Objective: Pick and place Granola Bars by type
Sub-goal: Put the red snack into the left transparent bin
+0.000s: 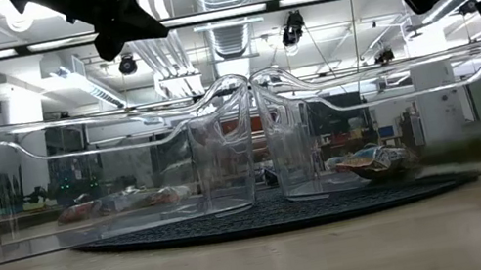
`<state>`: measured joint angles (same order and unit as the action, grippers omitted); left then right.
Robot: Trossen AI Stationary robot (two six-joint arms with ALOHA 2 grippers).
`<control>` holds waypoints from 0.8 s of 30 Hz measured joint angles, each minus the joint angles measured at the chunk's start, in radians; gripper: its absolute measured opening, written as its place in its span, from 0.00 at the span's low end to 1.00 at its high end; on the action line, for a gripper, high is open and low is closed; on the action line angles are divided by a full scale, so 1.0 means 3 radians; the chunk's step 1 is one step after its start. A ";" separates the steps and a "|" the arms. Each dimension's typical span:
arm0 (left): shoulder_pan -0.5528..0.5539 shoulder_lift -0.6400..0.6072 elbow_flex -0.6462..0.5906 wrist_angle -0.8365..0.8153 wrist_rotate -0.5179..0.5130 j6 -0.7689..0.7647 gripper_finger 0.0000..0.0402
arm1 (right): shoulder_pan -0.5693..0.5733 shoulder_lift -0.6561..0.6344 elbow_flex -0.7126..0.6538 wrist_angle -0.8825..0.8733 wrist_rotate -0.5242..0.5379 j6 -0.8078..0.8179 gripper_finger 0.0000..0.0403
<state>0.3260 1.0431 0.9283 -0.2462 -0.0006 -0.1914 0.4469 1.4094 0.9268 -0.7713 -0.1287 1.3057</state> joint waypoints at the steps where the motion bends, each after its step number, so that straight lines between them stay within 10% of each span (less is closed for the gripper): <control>1: 0.0000 0.0000 0.0000 0.0000 0.0000 0.0000 0.00 | 0.0000 -0.0005 0.0000 0.0001 0.0000 0.0005 0.32; 24: -0.0001 0.0000 0.0000 0.0003 0.0030 0.0005 0.00 | -0.0575 -0.0954 0.0552 -0.0742 0.1138 -0.0355 0.27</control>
<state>0.3256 1.0431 0.9283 -0.2455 0.0085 -0.1898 0.2744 1.1233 1.0924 -0.9939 0.2125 1.1990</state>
